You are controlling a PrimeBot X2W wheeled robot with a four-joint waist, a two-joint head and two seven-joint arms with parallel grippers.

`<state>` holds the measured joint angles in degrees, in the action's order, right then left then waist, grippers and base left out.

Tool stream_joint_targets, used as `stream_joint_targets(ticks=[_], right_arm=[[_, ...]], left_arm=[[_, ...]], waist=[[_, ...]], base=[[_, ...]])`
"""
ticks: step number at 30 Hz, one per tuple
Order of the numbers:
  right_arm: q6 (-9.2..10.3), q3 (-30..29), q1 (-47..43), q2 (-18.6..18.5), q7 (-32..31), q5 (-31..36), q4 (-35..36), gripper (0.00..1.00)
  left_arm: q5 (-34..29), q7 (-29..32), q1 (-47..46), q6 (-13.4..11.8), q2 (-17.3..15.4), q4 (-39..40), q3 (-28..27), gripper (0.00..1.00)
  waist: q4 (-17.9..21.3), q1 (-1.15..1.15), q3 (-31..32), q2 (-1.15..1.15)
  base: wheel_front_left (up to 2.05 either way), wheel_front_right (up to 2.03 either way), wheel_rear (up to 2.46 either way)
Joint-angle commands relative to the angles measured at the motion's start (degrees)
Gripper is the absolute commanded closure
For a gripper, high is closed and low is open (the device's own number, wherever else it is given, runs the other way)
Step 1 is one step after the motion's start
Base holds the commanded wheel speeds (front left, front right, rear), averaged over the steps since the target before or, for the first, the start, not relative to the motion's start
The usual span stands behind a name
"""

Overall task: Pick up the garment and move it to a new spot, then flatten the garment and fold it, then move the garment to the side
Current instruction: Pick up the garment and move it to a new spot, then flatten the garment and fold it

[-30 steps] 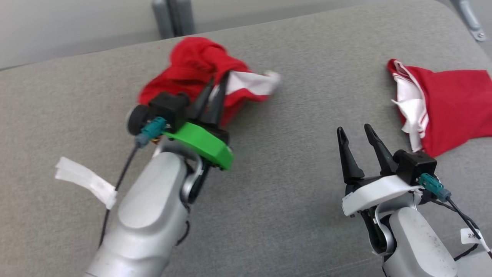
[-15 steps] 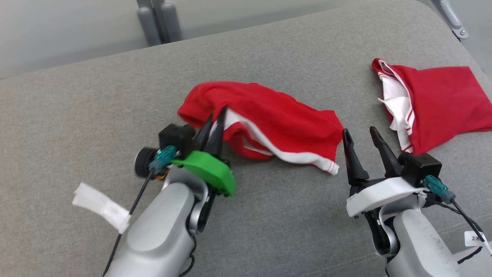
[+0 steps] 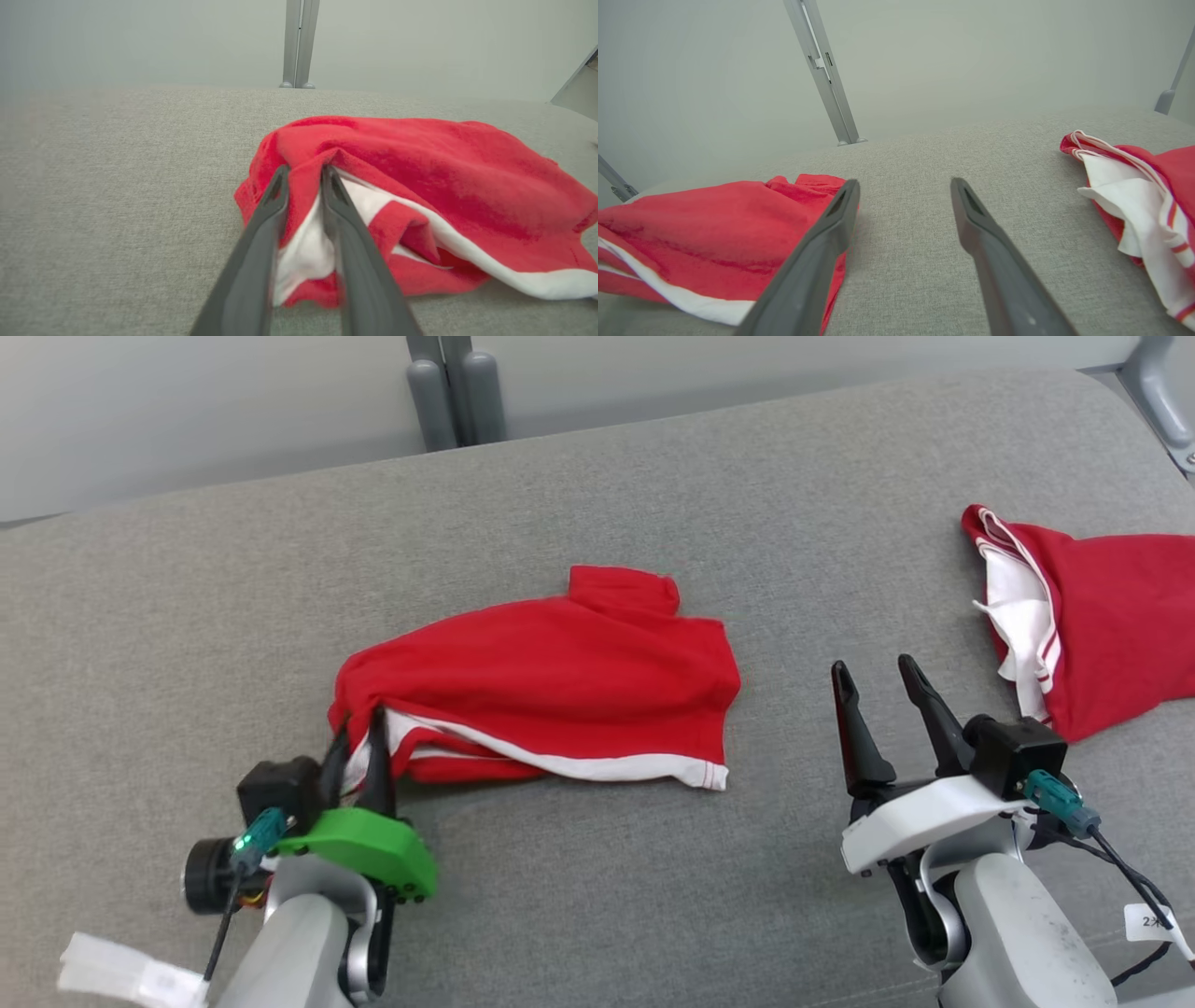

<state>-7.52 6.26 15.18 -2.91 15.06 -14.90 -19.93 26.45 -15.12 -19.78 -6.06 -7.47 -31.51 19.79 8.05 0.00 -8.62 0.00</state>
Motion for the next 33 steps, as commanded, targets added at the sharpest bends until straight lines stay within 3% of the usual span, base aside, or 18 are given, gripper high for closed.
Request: stream_joint_targets(ticks=[1,5,18,26,33], right_arm=[[0.07,0.1,-1.0,0.0,0.1,0.3,-0.1,0.00],[0.07,0.7,-1.3,0.0,0.1,0.4,-0.2,0.00],[0.07,2.5,-5.2,0.0,0.1,2.2,-1.5,0.00],[0.07,4.8,-7.5,0.0,0.1,3.7,-5.7,0.00],[0.07,6.7,-5.0,-0.1,0.1,4.7,-10.3,0.00]], left_arm=[[-1.2,0.0,1.8,-0.2,-0.5,0.1,-1.3,0.00],[-4.5,0.0,4.4,-0.1,-0.7,0.7,-5.7,0.00],[-13.1,0.0,14.8,0.7,2.9,7.8,-17.9,0.00],[-16.2,0.0,18.7,2.1,4.3,10.1,-20.2,0.00],[-15.8,0.0,16.2,3.0,4.5,10.0,-18.8,0.00]], waist=[[-0.7,0.00,0.6,0.00],[-1.1,0.00,1.3,0.00],[-2.5,0.00,5.4,0.00],[-3.9,0.00,6.1,0.00],[-6.0,0.00,3.2,0.00]], base=[[0.00,0.00,0.00],[0.00,0.00,0.00],[0.00,0.00,0.00],[0.00,0.00,0.00],[0.00,0.00,0.00]])
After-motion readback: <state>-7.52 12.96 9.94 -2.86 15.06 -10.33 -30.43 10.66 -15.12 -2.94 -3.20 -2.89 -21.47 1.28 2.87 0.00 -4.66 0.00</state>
